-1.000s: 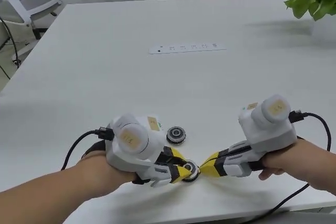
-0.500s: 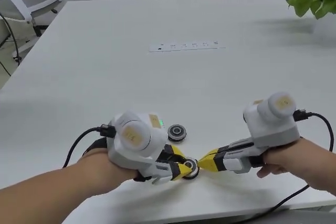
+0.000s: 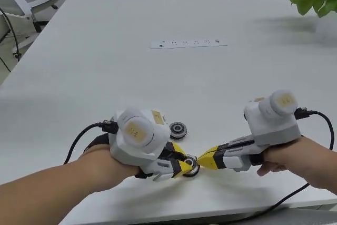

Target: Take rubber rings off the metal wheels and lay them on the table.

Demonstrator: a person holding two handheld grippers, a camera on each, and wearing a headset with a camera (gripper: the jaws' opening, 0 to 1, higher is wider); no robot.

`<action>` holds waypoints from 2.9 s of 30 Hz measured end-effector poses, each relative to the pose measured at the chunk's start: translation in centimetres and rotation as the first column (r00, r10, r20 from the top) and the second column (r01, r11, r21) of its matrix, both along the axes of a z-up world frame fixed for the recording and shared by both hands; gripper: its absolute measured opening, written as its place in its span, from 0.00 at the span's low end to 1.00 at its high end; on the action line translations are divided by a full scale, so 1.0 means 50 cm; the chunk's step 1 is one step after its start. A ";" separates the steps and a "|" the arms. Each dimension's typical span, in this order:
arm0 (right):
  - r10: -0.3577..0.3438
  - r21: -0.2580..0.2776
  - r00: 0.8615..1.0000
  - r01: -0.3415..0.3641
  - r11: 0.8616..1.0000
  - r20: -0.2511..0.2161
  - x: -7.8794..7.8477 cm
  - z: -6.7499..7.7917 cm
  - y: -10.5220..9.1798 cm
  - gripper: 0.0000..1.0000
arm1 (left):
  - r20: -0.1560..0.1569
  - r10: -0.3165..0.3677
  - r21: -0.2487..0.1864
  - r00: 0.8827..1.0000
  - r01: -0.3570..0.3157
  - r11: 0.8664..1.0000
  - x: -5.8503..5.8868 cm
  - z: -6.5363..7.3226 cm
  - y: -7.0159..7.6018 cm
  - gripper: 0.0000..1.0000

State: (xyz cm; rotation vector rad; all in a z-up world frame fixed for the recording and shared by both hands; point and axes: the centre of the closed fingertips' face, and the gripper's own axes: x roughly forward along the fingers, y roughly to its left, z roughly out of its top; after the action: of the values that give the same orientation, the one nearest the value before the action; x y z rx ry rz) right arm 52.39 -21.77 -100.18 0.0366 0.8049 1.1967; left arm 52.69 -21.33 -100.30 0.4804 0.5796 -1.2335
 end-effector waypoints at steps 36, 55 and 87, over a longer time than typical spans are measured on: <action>0.058 0.097 0.998 -0.057 0.994 -0.008 -0.018 0.036 0.033 0.00 | -0.001 -0.002 0.001 1.000 0.002 1.000 0.000 0.000 0.000 0.12; 0.035 0.035 0.998 -0.037 0.999 0.046 0.005 0.015 0.012 0.00 | -0.009 -0.006 -0.025 1.000 0.006 1.000 -0.003 0.001 -0.001 0.14; 0.045 0.072 0.997 -0.050 0.996 0.065 0.007 0.052 0.016 0.00 | -0.017 -0.017 -0.089 1.000 0.015 0.996 -0.010 0.079 0.029 0.27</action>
State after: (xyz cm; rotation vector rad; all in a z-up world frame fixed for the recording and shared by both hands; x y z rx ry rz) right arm 52.73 -20.99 -97.56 0.0399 0.7093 1.2664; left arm 52.20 -19.89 -96.36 0.4005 0.5345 -1.2743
